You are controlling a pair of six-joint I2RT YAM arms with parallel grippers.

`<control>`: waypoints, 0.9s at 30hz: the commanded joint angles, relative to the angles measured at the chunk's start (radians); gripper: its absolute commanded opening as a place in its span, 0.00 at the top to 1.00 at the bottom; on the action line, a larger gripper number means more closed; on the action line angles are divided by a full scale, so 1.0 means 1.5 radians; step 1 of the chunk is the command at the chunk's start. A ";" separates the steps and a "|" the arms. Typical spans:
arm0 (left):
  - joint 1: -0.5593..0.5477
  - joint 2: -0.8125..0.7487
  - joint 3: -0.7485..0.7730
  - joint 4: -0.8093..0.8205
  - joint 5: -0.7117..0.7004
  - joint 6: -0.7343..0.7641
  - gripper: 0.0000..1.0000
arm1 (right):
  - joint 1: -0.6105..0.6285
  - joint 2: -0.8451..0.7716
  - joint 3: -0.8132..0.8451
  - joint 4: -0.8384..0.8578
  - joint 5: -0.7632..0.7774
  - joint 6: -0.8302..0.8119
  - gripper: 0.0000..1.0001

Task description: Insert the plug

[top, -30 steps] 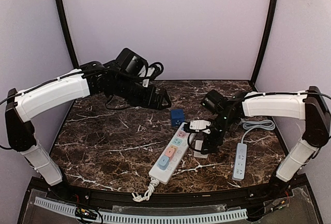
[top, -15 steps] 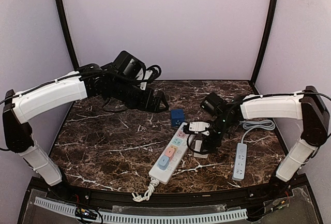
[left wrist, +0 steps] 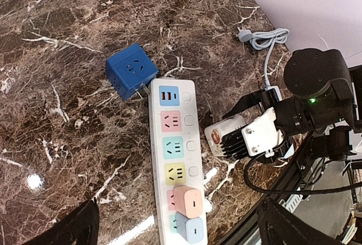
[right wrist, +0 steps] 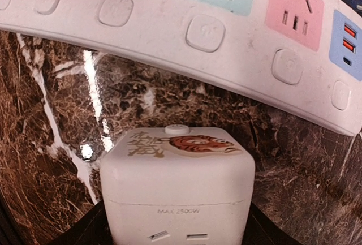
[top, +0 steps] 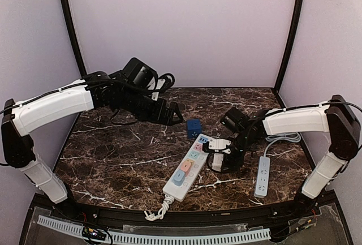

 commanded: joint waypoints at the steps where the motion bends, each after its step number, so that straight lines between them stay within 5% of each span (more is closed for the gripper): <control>1: 0.002 -0.027 -0.009 0.006 0.004 -0.002 0.02 | -0.005 -0.011 -0.008 0.040 0.000 -0.002 0.33; 11: 0.003 -0.036 -0.012 0.005 0.001 0.001 0.03 | -0.005 -0.038 -0.029 0.059 -0.023 -0.006 0.62; 20: 0.002 -0.054 -0.006 -0.009 -0.005 0.031 0.02 | -0.011 -0.115 -0.017 0.040 -0.072 0.025 1.00; 27: 0.003 -0.086 -0.002 -0.016 -0.008 0.066 0.02 | -0.025 -0.184 0.007 0.024 -0.159 0.079 1.00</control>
